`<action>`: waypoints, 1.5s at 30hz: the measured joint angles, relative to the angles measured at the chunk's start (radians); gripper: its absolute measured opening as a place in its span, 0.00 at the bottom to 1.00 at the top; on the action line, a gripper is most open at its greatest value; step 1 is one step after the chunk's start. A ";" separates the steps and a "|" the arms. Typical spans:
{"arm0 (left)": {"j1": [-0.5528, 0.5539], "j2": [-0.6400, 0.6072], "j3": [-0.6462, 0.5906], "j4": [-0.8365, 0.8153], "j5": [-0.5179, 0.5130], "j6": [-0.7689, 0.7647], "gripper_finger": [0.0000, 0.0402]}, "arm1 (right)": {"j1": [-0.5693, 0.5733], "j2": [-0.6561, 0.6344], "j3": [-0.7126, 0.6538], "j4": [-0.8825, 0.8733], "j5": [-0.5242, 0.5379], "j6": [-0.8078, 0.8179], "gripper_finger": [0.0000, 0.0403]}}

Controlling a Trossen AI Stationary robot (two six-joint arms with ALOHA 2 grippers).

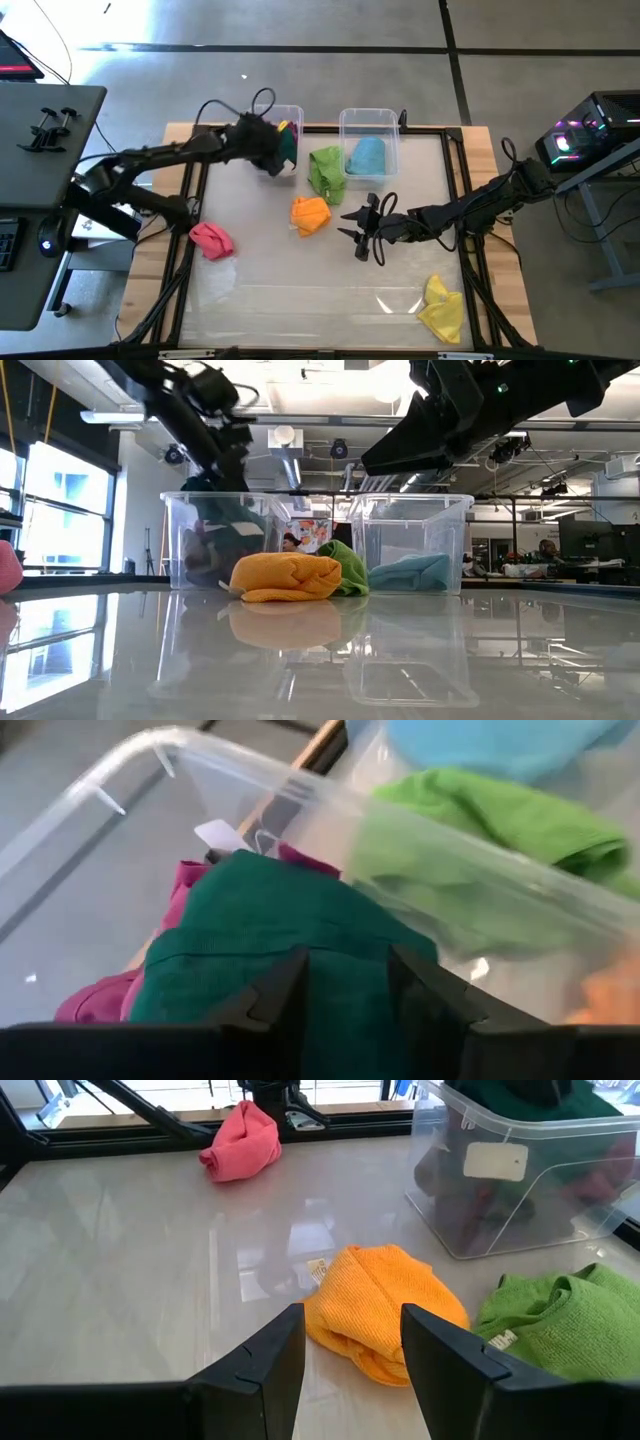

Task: Sort towels by color in basket
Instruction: Put the dark green microfiber cloth into the left transparent bin, then put the orange microfiber cloth into the right transparent bin

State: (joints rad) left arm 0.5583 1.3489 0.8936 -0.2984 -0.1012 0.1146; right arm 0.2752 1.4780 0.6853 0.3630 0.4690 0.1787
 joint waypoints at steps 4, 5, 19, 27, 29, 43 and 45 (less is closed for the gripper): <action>0.027 0.104 0.062 -0.003 0.021 0.027 0.24 | 0.000 0.000 0.000 0.000 0.000 0.000 0.40; 0.031 0.126 0.074 -0.003 0.028 0.028 0.23 | 0.000 0.000 0.000 -0.001 0.000 0.000 0.40; 0.039 0.064 0.101 0.013 0.280 0.043 0.17 | 0.002 0.000 0.000 -0.023 0.000 0.000 0.40; -0.112 -0.182 -0.121 0.396 0.425 0.002 0.17 | 0.056 0.000 0.000 -0.011 0.038 -0.059 0.40; -0.187 -0.241 -0.209 0.507 0.414 0.003 0.17 | 0.064 0.000 0.000 0.018 -0.023 -0.089 0.40; -0.638 -0.442 -0.526 0.780 0.039 0.033 0.14 | -0.058 0.000 -0.222 0.524 -0.216 -0.125 0.40; -0.659 -0.465 -0.533 0.788 0.040 0.047 0.14 | -0.080 0.000 -0.264 0.591 -0.216 -0.104 0.40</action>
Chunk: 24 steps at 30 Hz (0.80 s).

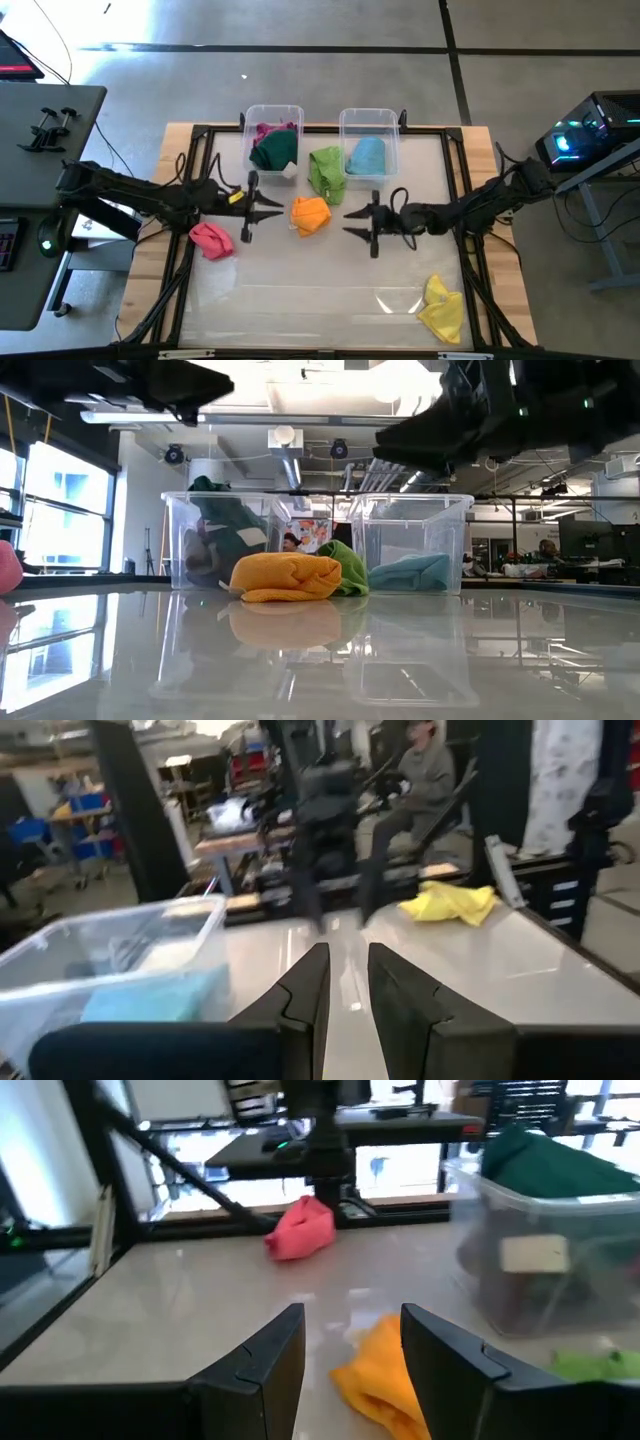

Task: Sort towels by color in basket
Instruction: Put the orange microfiber cloth into the right transparent bin

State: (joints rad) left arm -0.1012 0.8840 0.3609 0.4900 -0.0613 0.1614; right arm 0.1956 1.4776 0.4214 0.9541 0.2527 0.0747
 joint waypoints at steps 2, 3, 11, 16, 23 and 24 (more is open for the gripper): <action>-0.015 -0.029 -0.014 0.005 0.000 0.019 0.14 | -0.017 0.000 -0.034 0.050 0.000 0.028 0.40; -0.020 -0.043 -0.024 0.020 0.001 0.030 0.14 | -0.023 0.000 -0.049 0.071 0.000 0.041 0.40; -0.014 -0.103 -0.086 0.122 -0.087 0.042 0.14 | -0.075 -0.008 -0.078 0.091 -0.004 0.074 0.40; 0.052 -0.103 -0.021 0.024 -0.273 0.123 0.14 | -0.158 -0.082 -0.077 -0.048 -0.042 0.095 0.40; 0.124 -0.102 0.141 -0.241 -0.286 0.212 0.14 | -0.257 -0.225 -0.076 -0.248 -0.116 -0.034 0.40; 0.131 -0.102 0.162 -0.270 -0.284 0.216 0.14 | -0.268 -0.244 -0.076 -0.266 -0.116 -0.052 0.40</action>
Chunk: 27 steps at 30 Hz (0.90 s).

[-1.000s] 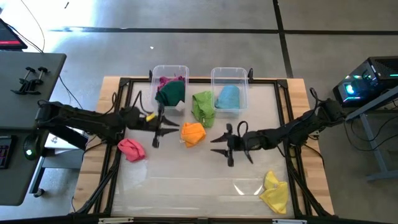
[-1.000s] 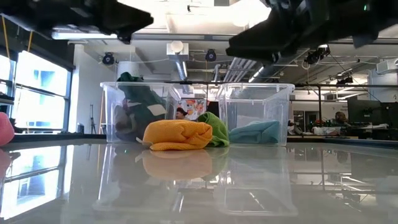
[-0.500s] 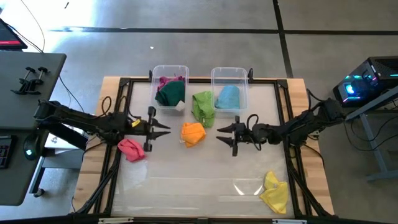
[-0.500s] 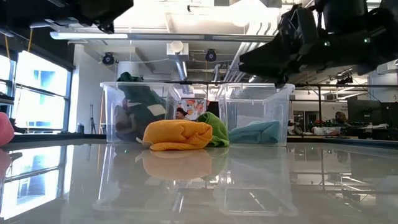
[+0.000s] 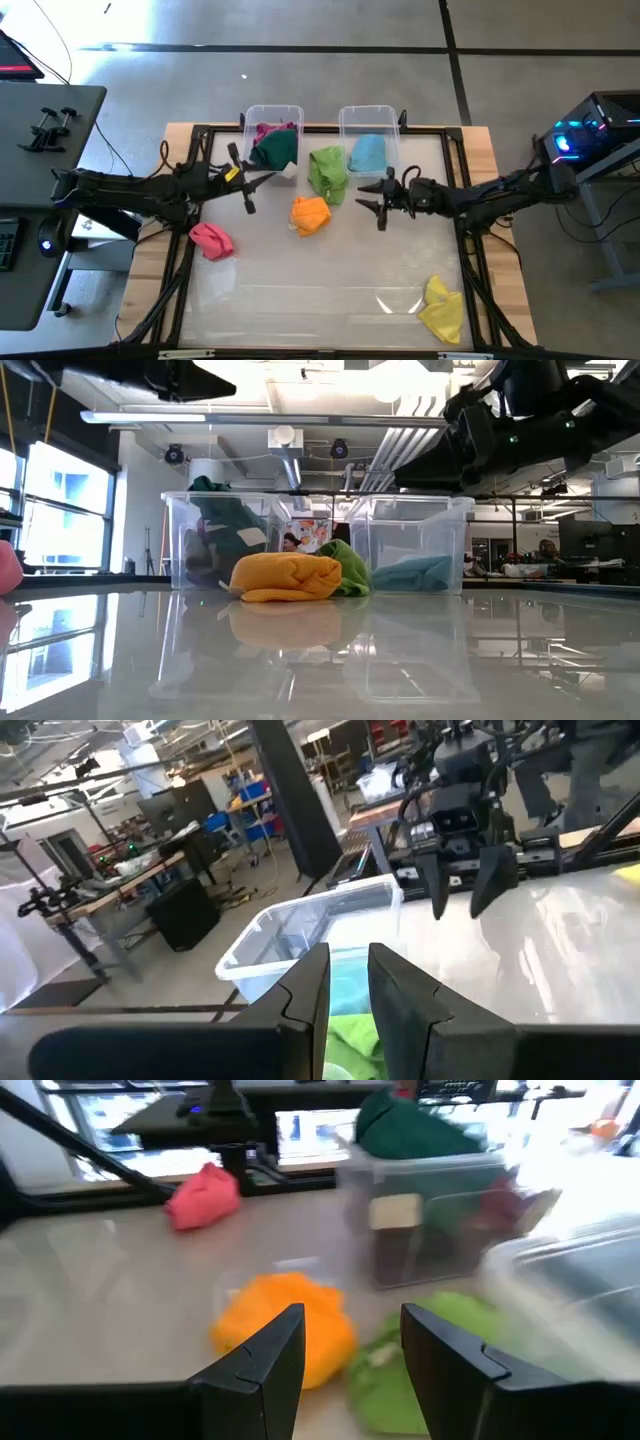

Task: Sort towels by color in basket
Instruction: Put the orange microfiber cloth into the right transparent bin

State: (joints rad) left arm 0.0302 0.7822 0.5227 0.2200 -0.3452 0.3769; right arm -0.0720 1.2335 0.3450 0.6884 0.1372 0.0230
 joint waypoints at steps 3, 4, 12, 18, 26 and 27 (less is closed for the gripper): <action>0.031 0.000 0.038 -0.034 0.037 0.001 0.14 | -0.023 -0.045 0.000 -0.044 0.000 -0.026 0.40; 0.045 0.000 0.043 -0.034 0.059 0.003 0.14 | -0.030 -0.054 0.000 -0.060 0.001 -0.033 0.40; 0.198 0.024 0.044 -0.042 0.152 0.098 0.14 | -0.084 -0.042 0.001 -0.073 0.026 -0.067 0.40; 0.261 0.040 0.044 0.029 0.151 0.176 0.14 | -0.114 -0.042 0.001 -0.035 0.024 -0.133 0.40; 0.288 0.039 0.044 0.183 0.100 0.026 0.14 | -0.121 -0.042 0.001 -0.012 0.020 -0.131 0.40; 0.282 0.039 0.044 0.172 0.114 -0.001 0.14 | -0.120 -0.042 0.001 -0.019 0.013 -0.142 0.40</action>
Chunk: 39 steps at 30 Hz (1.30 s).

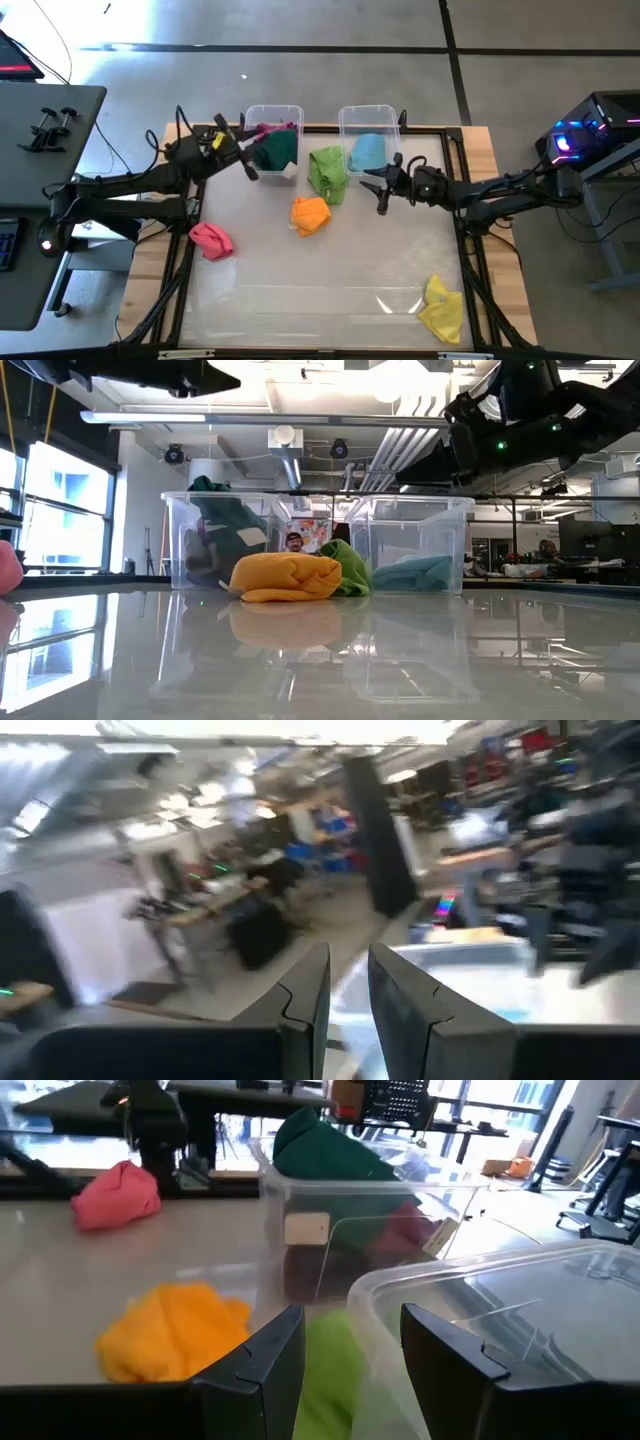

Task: Sort towels by color in basket
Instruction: Put the orange microfiber cloth into the right transparent bin

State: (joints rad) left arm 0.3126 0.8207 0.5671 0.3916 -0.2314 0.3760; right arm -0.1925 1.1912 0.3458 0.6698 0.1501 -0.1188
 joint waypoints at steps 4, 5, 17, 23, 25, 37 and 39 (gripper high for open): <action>-0.037 0.005 -0.001 -0.133 0.120 -0.035 0.14 | 0.006 0.000 0.000 -0.066 -0.042 -0.123 0.40; -0.050 0.014 -0.001 -0.150 0.147 -0.034 0.14 | 0.014 0.001 0.000 -0.083 -0.046 -0.150 0.40; -0.299 0.042 -0.001 -0.265 0.106 -0.081 0.14 | 0.221 0.002 0.083 -0.204 0.014 0.093 0.45; -0.421 0.061 -0.001 -0.387 0.095 -0.234 0.14 | 0.375 0.061 0.259 -0.453 0.109 0.157 0.55; -0.465 0.073 0.000 -0.400 0.089 -0.289 0.14 | 0.396 0.120 0.290 -0.423 0.112 0.120 0.57; -0.669 0.127 0.000 -0.301 -0.098 -0.346 0.14 | 0.314 0.625 0.499 -0.172 0.067 -0.110 0.58; -0.686 0.138 -0.001 -0.255 -0.102 -0.363 0.14 | 0.281 0.671 0.550 -0.201 0.008 -0.130 0.58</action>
State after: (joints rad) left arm -0.3733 0.9590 0.5662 0.1371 -0.3333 0.0131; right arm 0.0884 1.8620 0.8963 0.4692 0.1579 -0.2484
